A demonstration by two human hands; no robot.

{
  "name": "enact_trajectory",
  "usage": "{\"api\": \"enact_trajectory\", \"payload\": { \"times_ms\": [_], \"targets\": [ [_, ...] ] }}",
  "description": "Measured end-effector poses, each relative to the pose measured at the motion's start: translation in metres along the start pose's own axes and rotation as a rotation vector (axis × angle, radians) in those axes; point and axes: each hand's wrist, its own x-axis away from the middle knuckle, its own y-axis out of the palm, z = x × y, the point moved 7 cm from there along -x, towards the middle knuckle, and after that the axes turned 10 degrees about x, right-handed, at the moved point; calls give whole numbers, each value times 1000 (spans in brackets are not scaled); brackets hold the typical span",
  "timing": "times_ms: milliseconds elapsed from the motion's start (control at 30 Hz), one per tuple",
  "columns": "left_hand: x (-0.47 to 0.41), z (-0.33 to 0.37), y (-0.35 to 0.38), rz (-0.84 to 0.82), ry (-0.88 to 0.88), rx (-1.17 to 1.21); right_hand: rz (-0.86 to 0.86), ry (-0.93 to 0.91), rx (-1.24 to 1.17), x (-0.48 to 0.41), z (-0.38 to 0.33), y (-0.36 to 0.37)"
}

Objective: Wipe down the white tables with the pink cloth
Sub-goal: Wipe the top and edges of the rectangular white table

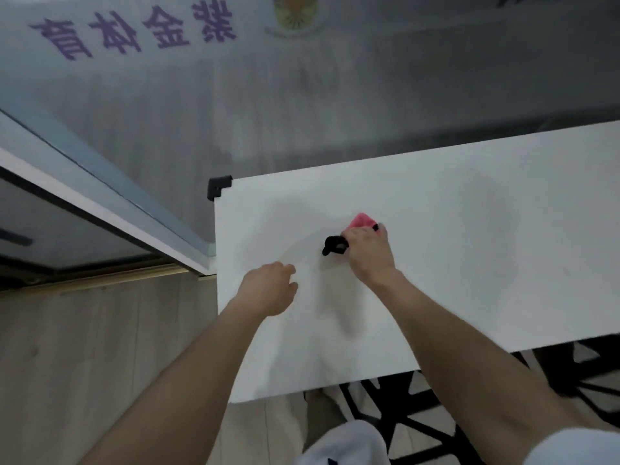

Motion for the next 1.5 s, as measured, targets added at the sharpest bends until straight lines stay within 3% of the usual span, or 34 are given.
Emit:
{"api": "enact_trajectory", "payload": {
  "times_ms": [167,400,533,800,1000,1300,1500],
  "targets": [
    [77,24,18,99,39,-103,-13,-37,127,113,18,7],
    [202,82,85,180,126,-24,100,-5,140,291,71,-34],
    [241,144,109,148,172,-86,81,63,140,378,124,-63],
    [268,275,112,267,288,-165,101,157,171,468,243,-100],
    [234,424,154,181,370,-209,72,233,120,509,365,-87],
    [165,718,212,169,510,-334,-36,316,141,574,642,-82],
    [112,842,225,213,595,-462,-67,382,115,572,780,-84]
  ]
}}
